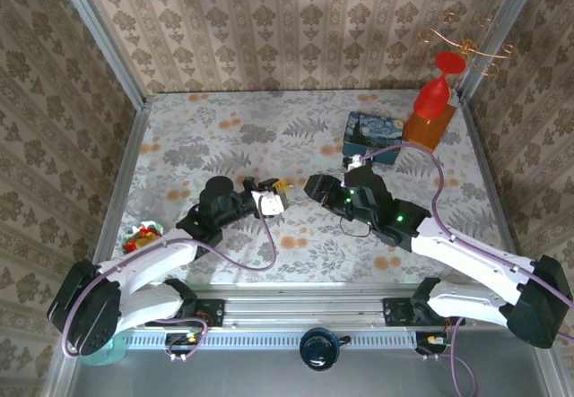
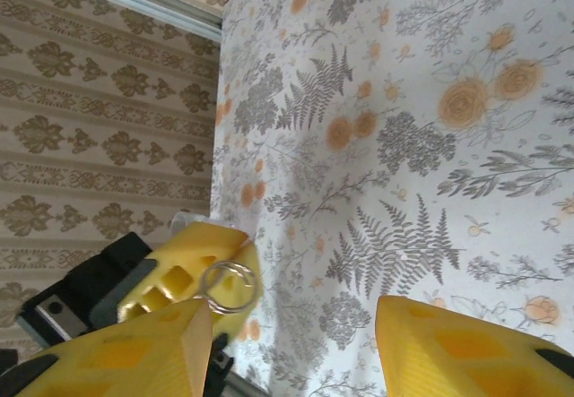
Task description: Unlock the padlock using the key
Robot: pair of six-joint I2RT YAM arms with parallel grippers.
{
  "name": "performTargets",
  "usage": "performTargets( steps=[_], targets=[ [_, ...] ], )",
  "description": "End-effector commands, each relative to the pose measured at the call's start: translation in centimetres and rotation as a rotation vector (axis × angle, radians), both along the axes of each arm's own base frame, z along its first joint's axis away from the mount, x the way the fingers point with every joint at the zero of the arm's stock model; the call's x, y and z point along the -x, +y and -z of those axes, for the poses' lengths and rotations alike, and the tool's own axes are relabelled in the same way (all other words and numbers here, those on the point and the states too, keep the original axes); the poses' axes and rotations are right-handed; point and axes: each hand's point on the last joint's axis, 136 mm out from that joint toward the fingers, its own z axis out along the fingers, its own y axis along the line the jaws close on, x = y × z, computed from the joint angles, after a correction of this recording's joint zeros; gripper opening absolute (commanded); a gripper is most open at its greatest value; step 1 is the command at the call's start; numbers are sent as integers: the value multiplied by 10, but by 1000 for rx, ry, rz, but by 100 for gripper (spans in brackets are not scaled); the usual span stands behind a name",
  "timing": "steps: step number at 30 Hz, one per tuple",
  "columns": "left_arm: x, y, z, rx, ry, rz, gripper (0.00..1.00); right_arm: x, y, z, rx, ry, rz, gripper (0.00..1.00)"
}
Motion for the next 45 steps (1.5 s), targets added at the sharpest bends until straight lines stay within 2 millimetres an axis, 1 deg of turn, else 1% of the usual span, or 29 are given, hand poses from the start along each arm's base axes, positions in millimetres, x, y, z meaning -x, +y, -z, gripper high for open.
performTargets(
  steps=[1,6,10,16,19,21,27,31,37,43,45],
  targets=[
    [8,-8,-11,-8,-72,85,0,-3,14,-5,-88,13,-24,53],
    [15,-9,-8,-18,-85,106,0,-5,31,-9,-161,49,-53,51],
    [15,-11,-7,-24,-91,109,0,-7,38,-8,-200,76,-53,45],
    [9,-10,-3,-41,-101,83,0,-5,38,-2,-164,100,-46,32],
    [7,-10,-2,-45,-106,74,0,-4,34,4,-148,109,-31,28],
    [5,-9,0,-53,-107,65,0,-4,35,3,-150,111,-34,26],
    [2,-10,3,-69,-112,56,0,-1,42,1,-153,121,-64,23],
    [-1,-11,6,-83,-118,42,0,1,44,5,-141,133,-72,23],
    [1,-13,7,-83,-118,49,0,1,46,10,-135,145,-76,24],
    [8,-14,8,-79,-119,73,0,-1,40,11,-114,130,-50,19],
    [9,-14,8,-78,-117,74,0,-2,38,9,-108,117,-44,17]
  ],
)
